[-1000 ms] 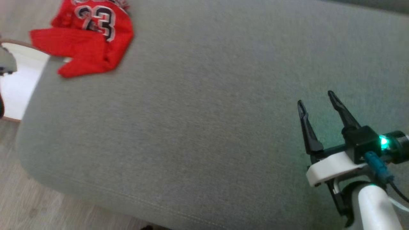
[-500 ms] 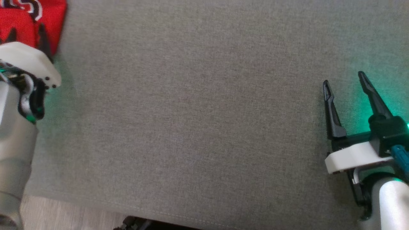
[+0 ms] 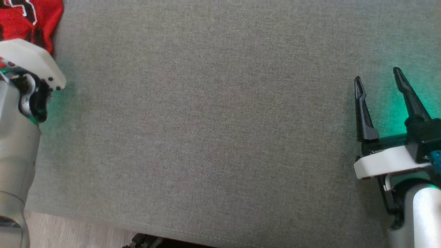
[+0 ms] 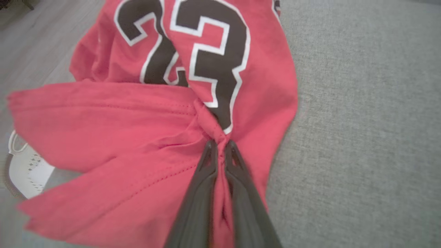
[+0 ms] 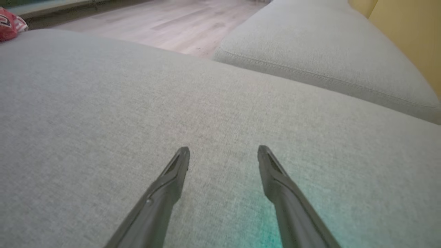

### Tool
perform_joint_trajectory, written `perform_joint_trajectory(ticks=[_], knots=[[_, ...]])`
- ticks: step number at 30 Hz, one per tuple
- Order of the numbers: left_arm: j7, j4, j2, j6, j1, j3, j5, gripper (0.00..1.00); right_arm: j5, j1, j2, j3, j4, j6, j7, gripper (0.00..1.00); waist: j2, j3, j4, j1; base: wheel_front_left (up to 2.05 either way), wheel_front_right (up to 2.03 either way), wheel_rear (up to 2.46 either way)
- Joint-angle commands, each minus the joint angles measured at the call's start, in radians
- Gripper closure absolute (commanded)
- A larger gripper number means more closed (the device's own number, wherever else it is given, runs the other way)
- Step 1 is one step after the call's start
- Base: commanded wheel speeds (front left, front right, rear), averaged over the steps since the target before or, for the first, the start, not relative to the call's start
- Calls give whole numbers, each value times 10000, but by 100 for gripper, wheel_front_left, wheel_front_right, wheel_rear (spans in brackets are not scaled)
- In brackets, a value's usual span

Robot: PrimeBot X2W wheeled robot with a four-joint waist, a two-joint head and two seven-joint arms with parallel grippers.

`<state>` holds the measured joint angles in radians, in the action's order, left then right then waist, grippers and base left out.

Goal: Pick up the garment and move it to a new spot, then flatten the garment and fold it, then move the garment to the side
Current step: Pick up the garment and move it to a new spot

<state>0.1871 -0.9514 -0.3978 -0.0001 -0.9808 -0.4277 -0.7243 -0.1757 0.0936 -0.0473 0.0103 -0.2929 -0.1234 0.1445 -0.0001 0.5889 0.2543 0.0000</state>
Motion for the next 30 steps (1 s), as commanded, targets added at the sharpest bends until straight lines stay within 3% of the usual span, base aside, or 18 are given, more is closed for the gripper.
perform_joint_trajectory(ticks=[1,8,16,23,30], knots=[[-151,-27,-670,34,0,190,70,100,95,79,-30,-208,-276,-73,-134,0,1,-228,-33,0,0,0,0],[-887,3,-1395,-76,-328,-49,589,100,662,175,-30,50,557,-73,-651,0,1,-1884,-393,0,0,0,0],[-799,1134,-1900,-509,-669,-748,1288,100,1556,-214,-30,141,1737,-73,-1277,0,1,-4067,-1329,0,0,0,0],[-193,2992,-1376,-796,-799,-1552,1599,100,2093,-746,-30,152,2545,-73,-1710,0,1,-5566,-2303,0,0,0,0],[318,5122,-622,-864,-679,-1776,1119,100,2282,-1137,-30,443,2747,-73,-1906,0,1,-6008,-2877,0,0,0,0]])
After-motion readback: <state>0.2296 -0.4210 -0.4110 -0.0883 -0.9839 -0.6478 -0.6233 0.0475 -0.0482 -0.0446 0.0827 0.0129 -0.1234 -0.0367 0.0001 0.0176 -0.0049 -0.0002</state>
